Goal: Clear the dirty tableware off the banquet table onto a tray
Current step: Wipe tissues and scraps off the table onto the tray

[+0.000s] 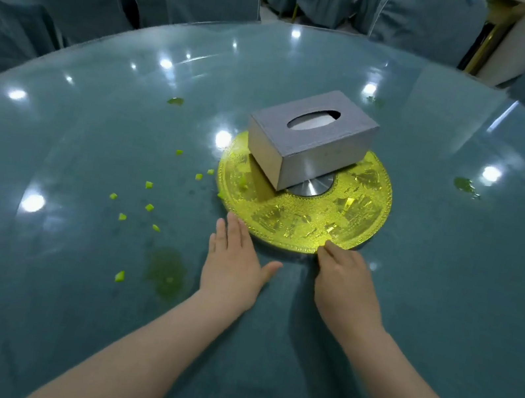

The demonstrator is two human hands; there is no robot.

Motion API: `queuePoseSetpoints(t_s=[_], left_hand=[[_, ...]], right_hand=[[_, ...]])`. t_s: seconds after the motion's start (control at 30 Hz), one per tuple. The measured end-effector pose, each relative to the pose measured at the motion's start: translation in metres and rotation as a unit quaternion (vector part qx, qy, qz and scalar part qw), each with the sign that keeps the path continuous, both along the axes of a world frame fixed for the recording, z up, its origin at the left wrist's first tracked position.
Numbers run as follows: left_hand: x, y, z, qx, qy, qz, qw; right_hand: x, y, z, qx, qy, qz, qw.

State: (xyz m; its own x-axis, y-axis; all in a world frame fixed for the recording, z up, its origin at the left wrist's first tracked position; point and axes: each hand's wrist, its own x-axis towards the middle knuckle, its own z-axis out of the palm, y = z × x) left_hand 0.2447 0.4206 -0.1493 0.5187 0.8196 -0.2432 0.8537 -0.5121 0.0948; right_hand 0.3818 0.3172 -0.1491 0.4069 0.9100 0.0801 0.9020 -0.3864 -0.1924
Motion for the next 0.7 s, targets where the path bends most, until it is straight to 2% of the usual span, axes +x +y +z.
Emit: queuePoseSetpoints(t_s=[0.17, 0.27, 0.33, 0.53, 0.6, 0.7], left_hand=[[-0.011, -0.030, 0.003, 0.012, -0.062, -0.052, 0.997], [-0.022, -0.047, 0.008, 0.007, -0.156, -0.092, 0.984], [-0.026, -0.054, 0.015, 0.023, -0.204, -0.095, 0.974], [-0.007, -0.056, 0.026, 0.050, -0.144, -0.137, 0.979], [0.000, -0.056, 0.025, 0.057, -0.135, -0.144, 0.979], [0.009, -0.057, 0.022, 0.059, -0.139, -0.155, 0.976]], right_hand=[[-0.016, -0.037, 0.004, 0.000, 0.066, -0.018, 0.998], [-0.017, -0.058, 0.001, -0.002, 0.104, -0.046, 0.994], [-0.015, -0.069, -0.005, -0.021, 0.097, -0.030, 0.995], [-0.018, -0.095, 0.009, 0.071, 0.109, -0.110, 0.985], [-0.009, -0.095, 0.011, 0.078, 0.062, -0.083, 0.992], [0.000, -0.090, 0.015, 0.067, 0.100, -0.119, 0.986]])
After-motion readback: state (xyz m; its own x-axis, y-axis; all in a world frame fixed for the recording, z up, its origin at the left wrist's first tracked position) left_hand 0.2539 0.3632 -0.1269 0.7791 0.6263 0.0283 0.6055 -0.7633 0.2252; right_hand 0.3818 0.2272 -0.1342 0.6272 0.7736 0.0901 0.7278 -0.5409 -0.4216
